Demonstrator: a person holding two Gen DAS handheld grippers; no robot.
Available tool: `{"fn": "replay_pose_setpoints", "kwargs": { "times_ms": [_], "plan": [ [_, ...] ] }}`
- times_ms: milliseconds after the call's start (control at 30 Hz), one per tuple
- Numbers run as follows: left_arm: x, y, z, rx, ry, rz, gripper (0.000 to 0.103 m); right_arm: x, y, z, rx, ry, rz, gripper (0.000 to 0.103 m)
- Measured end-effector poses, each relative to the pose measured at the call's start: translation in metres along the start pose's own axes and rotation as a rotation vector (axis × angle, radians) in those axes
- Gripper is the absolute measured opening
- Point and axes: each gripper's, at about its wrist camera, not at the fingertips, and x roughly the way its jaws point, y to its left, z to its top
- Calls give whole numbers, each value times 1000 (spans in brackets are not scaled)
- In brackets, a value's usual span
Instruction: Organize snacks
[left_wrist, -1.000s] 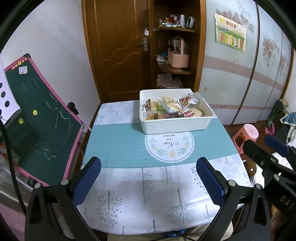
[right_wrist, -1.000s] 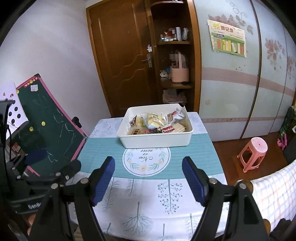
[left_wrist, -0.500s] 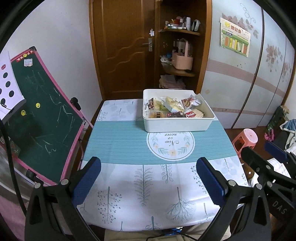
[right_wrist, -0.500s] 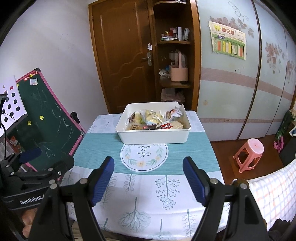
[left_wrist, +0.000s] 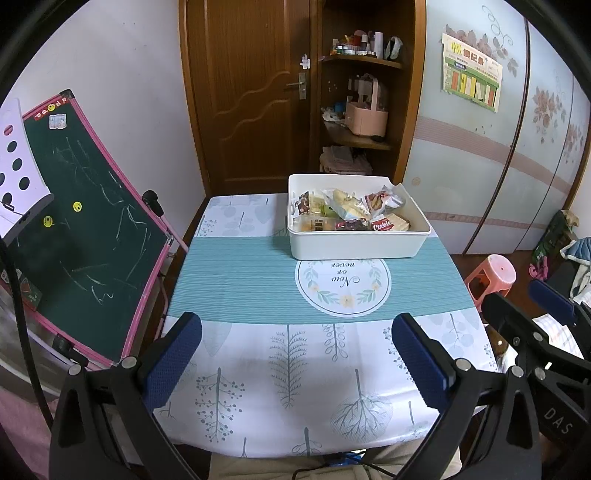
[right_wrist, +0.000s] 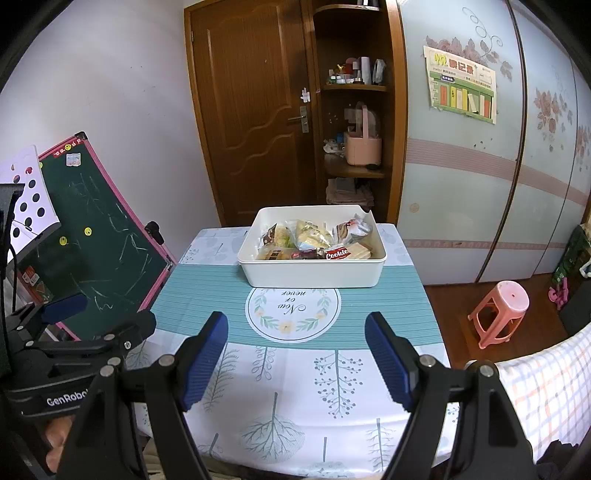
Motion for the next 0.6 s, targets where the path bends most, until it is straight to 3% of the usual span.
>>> {"fn": "replay_pose_setpoints", "kwargs": {
  "times_ms": [600],
  "plan": [
    [1,-2,0,1,10,1,102,0,0,0,3,3,1,77]
  ]
}}
